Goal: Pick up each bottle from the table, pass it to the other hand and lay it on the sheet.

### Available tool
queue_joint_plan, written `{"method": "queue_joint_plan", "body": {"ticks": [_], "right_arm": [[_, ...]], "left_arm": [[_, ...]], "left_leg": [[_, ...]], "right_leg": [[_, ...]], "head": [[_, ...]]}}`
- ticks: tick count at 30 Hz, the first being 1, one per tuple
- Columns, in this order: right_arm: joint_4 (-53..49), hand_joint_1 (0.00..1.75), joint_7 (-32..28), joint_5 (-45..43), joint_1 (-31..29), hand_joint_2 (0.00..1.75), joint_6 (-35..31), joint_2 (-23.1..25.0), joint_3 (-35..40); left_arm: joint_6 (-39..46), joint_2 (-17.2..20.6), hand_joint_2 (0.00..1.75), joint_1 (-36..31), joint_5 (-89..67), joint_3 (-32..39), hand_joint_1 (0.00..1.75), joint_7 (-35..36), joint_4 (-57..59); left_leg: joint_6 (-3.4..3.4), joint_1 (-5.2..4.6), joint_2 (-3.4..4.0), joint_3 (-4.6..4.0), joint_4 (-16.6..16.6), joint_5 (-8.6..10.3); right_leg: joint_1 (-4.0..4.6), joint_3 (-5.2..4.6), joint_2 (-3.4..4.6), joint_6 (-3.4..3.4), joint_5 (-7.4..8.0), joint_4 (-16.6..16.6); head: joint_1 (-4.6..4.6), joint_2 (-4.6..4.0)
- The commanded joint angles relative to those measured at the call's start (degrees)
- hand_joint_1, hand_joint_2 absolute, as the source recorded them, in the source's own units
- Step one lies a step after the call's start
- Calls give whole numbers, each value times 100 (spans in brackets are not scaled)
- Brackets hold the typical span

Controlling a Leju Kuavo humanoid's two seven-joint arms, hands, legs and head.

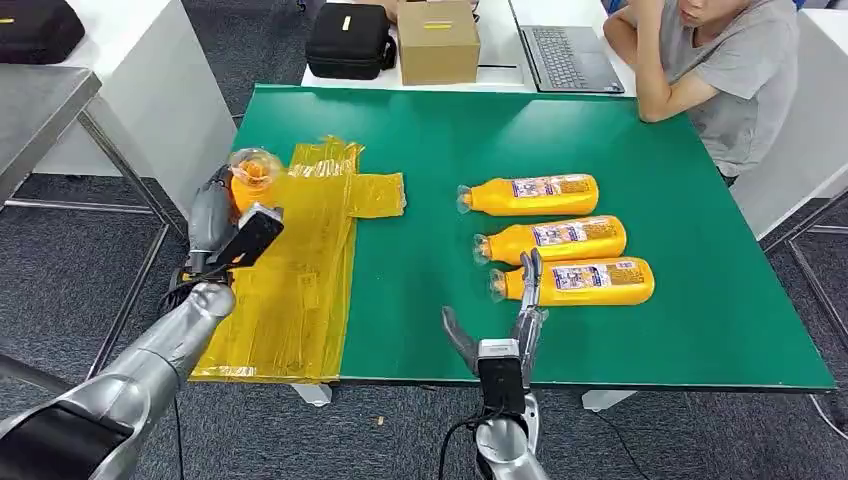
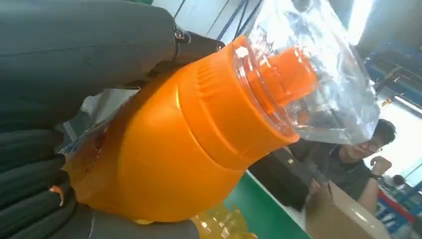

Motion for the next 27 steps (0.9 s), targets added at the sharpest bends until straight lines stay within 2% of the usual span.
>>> {"method": "queue_joint_plan", "body": {"ticks": [1, 3, 7, 9, 13, 16, 18, 19, 20, 22, 27], "right_arm": [[30, 0, 0, -109, -109, 175, -2, -211, 154], [45, 0, 0, -124, -116, 175, -2, -214, 131], [23, 0, 0, -168, -101, 175, -2, -198, 112], [83, 0, 0, -243, -145, 175, -2, -199, 157], [96, 0, 0, -325, -175, 175, -2, -207, 174], [103, 0, 0, -397, -180, 175, -2, -220, 169], [107, 0, 0, -408, -184, 175, -2, -224, 167], [113, 0, 0, -419, -188, 175, -2, -230, 164], [126, 0, 0, -435, -199, 175, -2, -231, 165], [126, 0, 0, -517, -227, 175, -2, -257, 204], [158, 0, 0, -559, -257, 175, -2, -253, 229]], "left_arm": [[138, 341, 175, -251, -1342, -270, 175, 607, 122], [138, 382, 175, -202, -2085, -82, 175, 954, -69], [48, 259, 175, -232, -2265, -43, 175, 952, 230], [138, 261, 175, -277, -2699, -162, 175, 1173, 340], [-23, 192, 175, -294, -2806, -196, 175, 1224, 447], [-106, 206, 175, -335, -3121, -358, 175, 1390, 528], [-109, 205, 175, -329, -3154, -372, 175, 1417, 533], [-166, 202, 175, -336, -3224, -404, 175, 1473, 549], [-234, 185, 175, -317, -3225, -406, 175, 1471, 552], [-660, 177, 175, -288, -3389, -519, 175, 1512, 588], [-795, 131, 175, -248, -3375, -509, 175, 1525, 618]], "left_leg": [[-14, 9, 10, 27, 5, -17], [-17, 12, 16, 37, 7, -23], [-15, 11, 9, 36, 8, -22], [-14, 9, 8, 32, 5, -19], [-11, 6, 7, 24, 1, -13], [-23, 15, 8, 54, 14, -34], [-12, 8, 3, 21, 2, -11], [-20, 12, 6, 46, 9, -26], [-11, 7, 2, 22, 2, -11], [-16, 11, 4, 39, 9, -23], [-11, 8, 5, 24, 2, -12]], "right_leg": [[10, 25, 6, -13, -14, 4], [13, 34, 11, -16, -18, 5], [12, 35, 4, -15, -20, 6], [9, 32, 3, -12, -18, 4], [6, 24, 4, -10, -11, 1], [15, 54, 1, -21, -33, 13], [9, 22, 1, -10, -10, 0], [13, 45, 1, -18, -26, 9], [7, 23, -1, -10, -11, 1], [12, 40, -1, -15, -22, 6], [9, 24, 2, -10, -11, -1]], "head": [[0, 0], [0, 0], [0, 0], [-2, 0], [0, 0], [0, 0], [0, 0], [0, 0], [0, 0], [0, 0], [0, 0]]}}
